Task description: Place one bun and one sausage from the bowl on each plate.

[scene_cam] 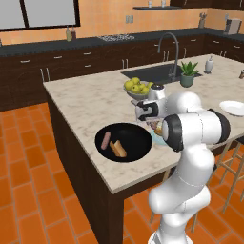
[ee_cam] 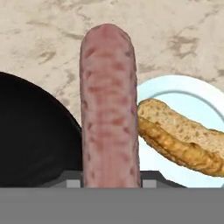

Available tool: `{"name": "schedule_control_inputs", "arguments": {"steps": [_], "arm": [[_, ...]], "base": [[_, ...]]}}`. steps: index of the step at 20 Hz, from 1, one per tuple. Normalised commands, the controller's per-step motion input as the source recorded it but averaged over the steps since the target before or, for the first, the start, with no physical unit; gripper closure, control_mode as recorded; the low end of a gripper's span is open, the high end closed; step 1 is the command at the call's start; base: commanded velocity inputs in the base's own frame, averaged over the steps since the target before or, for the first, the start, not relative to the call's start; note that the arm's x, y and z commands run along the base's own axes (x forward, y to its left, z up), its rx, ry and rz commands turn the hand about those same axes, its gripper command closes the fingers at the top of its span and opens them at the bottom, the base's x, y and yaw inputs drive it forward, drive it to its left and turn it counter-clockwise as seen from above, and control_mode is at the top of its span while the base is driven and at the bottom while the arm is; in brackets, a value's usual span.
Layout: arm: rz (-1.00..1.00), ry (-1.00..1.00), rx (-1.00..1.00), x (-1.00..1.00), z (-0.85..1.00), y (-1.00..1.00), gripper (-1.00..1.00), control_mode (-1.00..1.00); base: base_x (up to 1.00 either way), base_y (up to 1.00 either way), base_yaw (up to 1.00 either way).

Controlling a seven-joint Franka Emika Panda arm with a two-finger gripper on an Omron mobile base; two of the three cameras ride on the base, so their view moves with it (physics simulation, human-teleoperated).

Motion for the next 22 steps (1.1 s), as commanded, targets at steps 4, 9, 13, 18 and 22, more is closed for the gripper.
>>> {"name": "schedule_control_inputs", "arguments": {"steps": [4, 9, 13, 18, 22], "arm": [[0.0, 0.27, -0.11, -0.06, -0.53, -0.99, 1.0, -1.0], [0.05, 0.06, -0.02, -0.36, -0.34, -0.55, 1.0, -1.0], [0.42, 0.0, -0.01, -0.57, -0.15, 0.0, 1.0, -1.0], [0.68, 0.03, 0.0, -0.21, -0.13, 0.0, 1.0, -1.0], [0.47, 0.01, 0.0, 0.59, -0.26, 0.0, 1.0, -1.0]], "base": [[0.0, 0.0, 0.0], [0.0, 0.0, 0.0], [0.0, 0.0, 0.0], [0.0, 0.0, 0.0], [0.0, 0.0, 0.0]]}}
